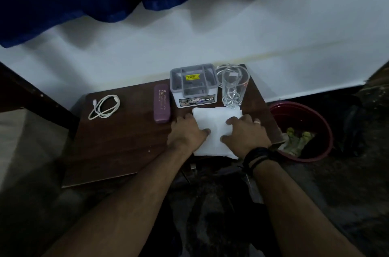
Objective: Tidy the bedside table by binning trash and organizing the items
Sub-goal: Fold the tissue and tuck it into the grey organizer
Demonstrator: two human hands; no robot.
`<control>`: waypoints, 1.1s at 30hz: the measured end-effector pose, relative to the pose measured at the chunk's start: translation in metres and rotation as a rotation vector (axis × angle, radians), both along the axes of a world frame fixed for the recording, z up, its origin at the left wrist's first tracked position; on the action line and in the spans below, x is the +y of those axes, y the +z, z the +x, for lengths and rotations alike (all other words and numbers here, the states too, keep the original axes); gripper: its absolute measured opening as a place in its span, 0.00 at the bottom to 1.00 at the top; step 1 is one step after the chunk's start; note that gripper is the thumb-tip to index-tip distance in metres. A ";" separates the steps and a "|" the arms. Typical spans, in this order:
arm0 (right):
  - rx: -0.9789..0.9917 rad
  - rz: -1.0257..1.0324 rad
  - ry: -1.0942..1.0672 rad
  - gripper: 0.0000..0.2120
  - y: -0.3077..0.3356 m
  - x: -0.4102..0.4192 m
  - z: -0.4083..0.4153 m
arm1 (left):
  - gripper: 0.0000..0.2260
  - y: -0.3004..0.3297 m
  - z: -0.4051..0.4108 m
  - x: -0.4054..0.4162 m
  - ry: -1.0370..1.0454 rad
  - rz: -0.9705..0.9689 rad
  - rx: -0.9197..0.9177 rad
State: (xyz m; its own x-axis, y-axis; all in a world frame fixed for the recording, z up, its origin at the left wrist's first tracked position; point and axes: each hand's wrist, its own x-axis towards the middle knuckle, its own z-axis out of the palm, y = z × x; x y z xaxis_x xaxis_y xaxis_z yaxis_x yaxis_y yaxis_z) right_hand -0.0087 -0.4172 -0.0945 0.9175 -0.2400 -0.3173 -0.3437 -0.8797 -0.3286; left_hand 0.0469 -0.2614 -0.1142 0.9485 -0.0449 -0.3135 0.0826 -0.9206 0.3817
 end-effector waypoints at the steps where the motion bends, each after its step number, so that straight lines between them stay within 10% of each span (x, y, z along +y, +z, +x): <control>1: 0.003 0.000 0.004 0.26 -0.001 0.001 0.001 | 0.32 -0.001 0.003 -0.002 0.023 -0.044 0.020; 14: -0.068 0.209 -0.076 0.29 0.007 0.005 0.008 | 0.06 0.027 -0.007 0.004 0.142 -0.486 0.023; 22: -0.168 1.109 -0.298 0.36 -0.002 0.020 0.020 | 0.13 0.045 -0.034 0.034 0.473 -0.994 0.171; 24: -0.128 1.286 -0.286 0.24 0.003 0.025 0.019 | 0.10 0.043 -0.040 0.039 0.583 -1.098 0.257; 33: -0.257 0.961 -0.314 0.10 -0.020 0.034 0.038 | 0.16 0.012 -0.035 0.050 0.433 -0.930 -0.010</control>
